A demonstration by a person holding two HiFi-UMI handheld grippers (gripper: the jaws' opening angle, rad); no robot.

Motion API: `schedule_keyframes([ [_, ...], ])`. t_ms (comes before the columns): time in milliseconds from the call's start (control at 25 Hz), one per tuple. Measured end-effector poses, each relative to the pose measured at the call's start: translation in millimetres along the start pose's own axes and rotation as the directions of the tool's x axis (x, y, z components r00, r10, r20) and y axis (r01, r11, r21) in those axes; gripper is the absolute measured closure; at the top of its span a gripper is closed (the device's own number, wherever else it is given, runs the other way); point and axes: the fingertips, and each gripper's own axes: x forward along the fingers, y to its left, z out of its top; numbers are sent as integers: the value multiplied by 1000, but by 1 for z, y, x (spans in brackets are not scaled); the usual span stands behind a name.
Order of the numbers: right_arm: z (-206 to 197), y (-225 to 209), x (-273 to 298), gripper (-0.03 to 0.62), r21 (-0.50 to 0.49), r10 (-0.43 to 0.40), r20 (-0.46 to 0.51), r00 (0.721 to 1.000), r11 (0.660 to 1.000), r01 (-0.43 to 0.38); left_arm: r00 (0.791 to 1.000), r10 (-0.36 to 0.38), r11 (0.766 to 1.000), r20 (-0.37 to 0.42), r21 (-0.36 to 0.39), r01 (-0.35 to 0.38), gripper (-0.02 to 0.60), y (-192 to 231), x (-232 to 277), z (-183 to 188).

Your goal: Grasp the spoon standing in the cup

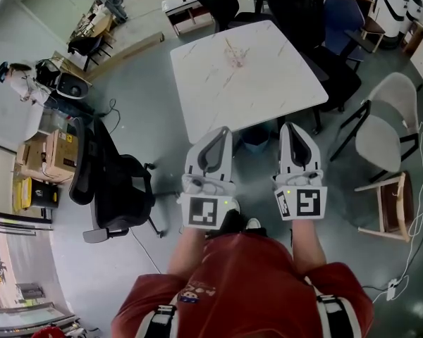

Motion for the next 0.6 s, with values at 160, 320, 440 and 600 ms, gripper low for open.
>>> schedule_keyframes([
  [160,-3,-4,4,580,2,0,-1,1000,1000,0,1000,3,1000,4,7,-3,572,1,5,-3],
  [320,-6,-6,7,580,-7,-7,-5,1000,1000,7,1000,-4,1000,6,4,4,572,4,10,-6],
  [440,-5,-7,13,580,2,-9,7,1000,1000,9,1000,-5,1000,19,-9,5,572,7,16,-8],
  [600,-12,-9,25,580,-17,-6,-7,1000,1000,6,1000,-5,1000,18,-22,6,572,13,26,-15],
])
